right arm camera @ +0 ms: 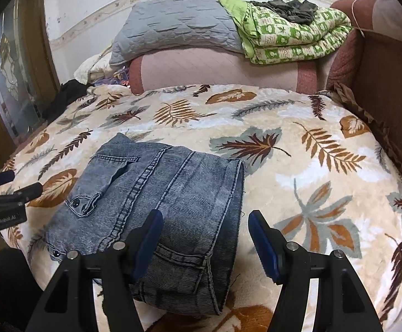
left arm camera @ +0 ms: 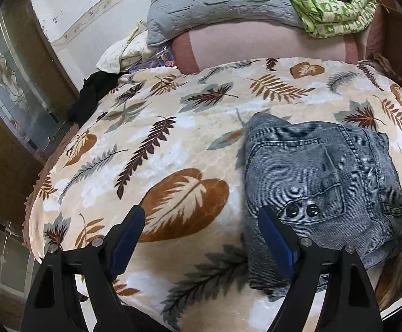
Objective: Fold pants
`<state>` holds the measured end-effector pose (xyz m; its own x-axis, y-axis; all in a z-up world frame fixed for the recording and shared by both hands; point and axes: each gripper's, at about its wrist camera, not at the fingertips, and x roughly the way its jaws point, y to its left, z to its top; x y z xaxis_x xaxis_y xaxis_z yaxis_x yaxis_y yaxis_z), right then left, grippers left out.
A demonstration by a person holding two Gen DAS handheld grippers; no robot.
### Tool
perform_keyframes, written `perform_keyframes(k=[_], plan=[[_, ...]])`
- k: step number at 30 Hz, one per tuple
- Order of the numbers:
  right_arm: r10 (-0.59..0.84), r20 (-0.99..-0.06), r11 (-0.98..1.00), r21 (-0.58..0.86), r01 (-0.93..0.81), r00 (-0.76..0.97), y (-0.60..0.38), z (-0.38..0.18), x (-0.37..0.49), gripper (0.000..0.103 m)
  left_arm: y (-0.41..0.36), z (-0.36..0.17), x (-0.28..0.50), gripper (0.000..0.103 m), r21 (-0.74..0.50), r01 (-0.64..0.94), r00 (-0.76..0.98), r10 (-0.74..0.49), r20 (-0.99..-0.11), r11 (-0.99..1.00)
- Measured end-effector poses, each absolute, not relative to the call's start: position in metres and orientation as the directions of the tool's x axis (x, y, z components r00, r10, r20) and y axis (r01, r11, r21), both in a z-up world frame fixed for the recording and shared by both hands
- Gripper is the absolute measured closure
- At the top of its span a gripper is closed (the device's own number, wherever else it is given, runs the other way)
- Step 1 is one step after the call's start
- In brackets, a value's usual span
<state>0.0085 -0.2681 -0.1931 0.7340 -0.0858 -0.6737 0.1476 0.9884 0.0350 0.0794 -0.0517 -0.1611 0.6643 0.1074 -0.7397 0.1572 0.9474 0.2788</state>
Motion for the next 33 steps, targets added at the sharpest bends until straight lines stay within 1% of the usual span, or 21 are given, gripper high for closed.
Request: perform_keyframes(k=[14,33], plan=[[-0.13,-0.664,0.99,-0.045,0.135,0.736,-0.258,-0.193,0.008,0.035,-0.039,-0.163,0.085,0.019,0.278,0.124,0.655,0.131,-0.744,0.953],[-0.158,-0.659,0.987,-0.109,0.115,0.736,-0.25,-0.194,0.008,0.035,-0.044,-0.163,0.083,0.019,0.29,0.138,0.657,0.131,-0.742,0.947]])
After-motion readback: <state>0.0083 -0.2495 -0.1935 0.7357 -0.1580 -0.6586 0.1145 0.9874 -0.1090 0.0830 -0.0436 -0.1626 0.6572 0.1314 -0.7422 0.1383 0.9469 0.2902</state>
